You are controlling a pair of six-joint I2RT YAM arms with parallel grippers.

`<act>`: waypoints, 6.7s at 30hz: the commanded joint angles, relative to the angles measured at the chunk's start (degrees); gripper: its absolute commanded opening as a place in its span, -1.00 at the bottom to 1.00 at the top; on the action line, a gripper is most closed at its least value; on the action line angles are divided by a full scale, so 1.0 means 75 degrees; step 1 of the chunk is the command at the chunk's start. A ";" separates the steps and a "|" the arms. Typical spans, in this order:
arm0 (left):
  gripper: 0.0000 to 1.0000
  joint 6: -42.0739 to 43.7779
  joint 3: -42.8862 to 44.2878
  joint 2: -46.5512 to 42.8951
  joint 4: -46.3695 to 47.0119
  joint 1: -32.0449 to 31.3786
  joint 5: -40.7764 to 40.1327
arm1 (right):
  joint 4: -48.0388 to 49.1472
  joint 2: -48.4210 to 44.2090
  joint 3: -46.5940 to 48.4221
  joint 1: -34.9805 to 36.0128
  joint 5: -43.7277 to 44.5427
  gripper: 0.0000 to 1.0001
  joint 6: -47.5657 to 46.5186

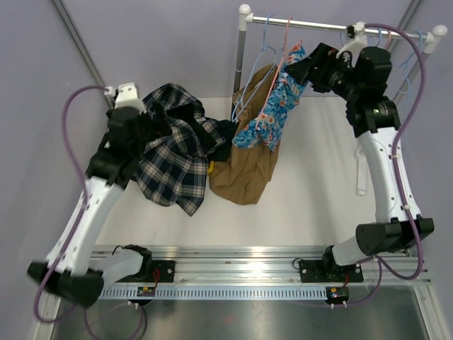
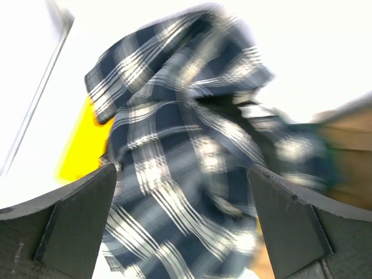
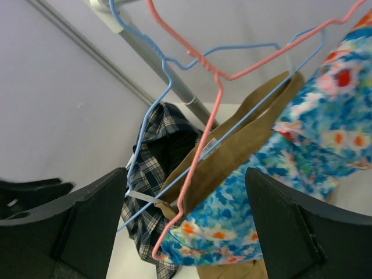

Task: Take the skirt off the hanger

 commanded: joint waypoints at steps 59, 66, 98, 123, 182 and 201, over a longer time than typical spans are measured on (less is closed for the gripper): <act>0.98 0.0983 0.0431 0.0454 0.3748 -0.5534 0.4838 | -0.2579 -0.0959 0.1540 0.1456 0.2422 -1.00 -0.0742; 0.97 0.0714 0.0502 0.1287 0.4497 -0.5711 0.4615 | -0.2673 -0.1264 0.1517 0.1456 0.2199 -1.00 -0.0589; -1.00 -0.1444 -0.5792 -0.3142 0.2966 -0.8055 0.0481 | -0.3130 -0.0912 0.2924 0.1456 0.3277 -1.00 -0.1327; -1.00 0.2190 0.3030 0.0417 -0.0506 -0.0968 0.0865 | -0.2743 0.0071 0.2080 0.0625 0.3442 -1.00 -0.1152; 0.98 -0.0400 -0.3798 -0.4372 -0.1819 0.0699 0.1053 | -0.3506 0.2625 0.5219 0.2322 0.3276 0.87 -0.0683; 0.97 -0.0364 -0.3928 -0.4478 -0.1678 0.0699 0.1334 | -0.2837 0.4127 0.5338 0.3120 0.3921 -1.00 -0.0413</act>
